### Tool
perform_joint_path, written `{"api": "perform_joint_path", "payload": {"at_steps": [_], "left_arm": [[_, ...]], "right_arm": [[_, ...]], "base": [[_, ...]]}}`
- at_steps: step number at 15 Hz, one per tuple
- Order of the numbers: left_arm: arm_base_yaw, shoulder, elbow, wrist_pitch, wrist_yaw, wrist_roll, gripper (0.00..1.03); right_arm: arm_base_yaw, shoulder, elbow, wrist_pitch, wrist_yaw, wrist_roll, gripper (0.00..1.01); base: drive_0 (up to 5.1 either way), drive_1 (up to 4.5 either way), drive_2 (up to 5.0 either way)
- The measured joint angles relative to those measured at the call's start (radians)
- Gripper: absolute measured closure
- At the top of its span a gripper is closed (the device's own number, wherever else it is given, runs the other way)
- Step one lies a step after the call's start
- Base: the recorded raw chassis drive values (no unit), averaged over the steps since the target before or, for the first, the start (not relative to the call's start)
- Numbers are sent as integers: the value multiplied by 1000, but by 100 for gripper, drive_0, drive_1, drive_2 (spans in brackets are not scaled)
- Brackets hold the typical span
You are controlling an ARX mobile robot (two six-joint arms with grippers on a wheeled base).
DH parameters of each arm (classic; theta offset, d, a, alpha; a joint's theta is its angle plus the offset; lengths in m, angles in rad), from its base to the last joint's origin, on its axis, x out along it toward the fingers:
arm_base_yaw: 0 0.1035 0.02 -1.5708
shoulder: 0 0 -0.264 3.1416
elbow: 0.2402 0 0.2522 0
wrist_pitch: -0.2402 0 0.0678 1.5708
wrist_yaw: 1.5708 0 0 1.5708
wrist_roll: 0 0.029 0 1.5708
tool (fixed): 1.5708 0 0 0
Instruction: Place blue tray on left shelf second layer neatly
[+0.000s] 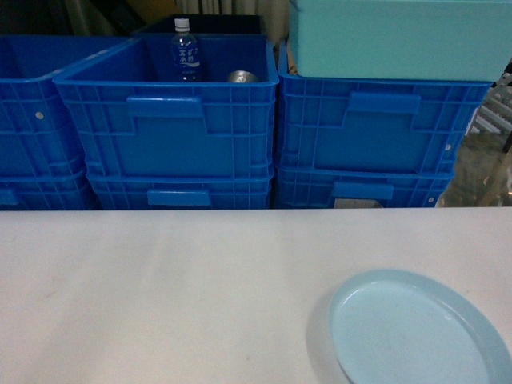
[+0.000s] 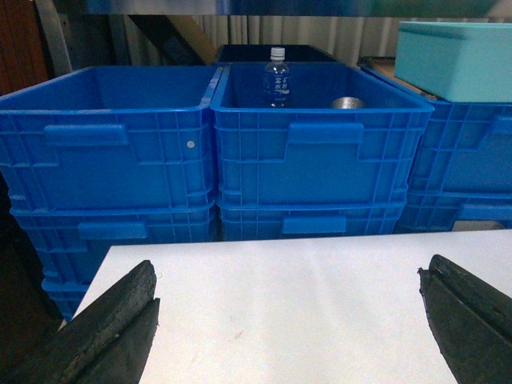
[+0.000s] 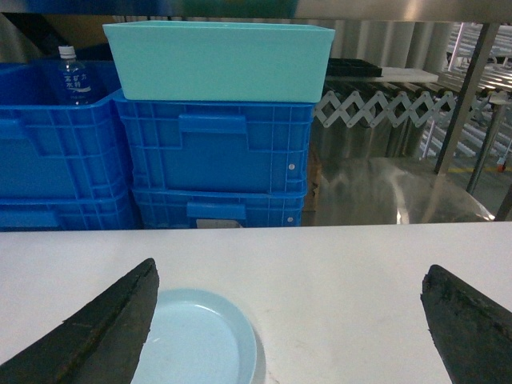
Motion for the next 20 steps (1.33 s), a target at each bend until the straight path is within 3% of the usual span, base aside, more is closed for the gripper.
{"api": "perform_joint_path", "payload": {"at_steps": [19, 20], "left_arm": [[0, 0, 0, 0, 0, 0, 5], [0, 0, 0, 0, -1, 0, 5]], "right_arm": [[0, 0, 0, -1, 0, 0, 3], [-44, 83, 52, -150, -90, 26, 3]], "base": [[0, 0, 0], [0, 0, 0]]}}
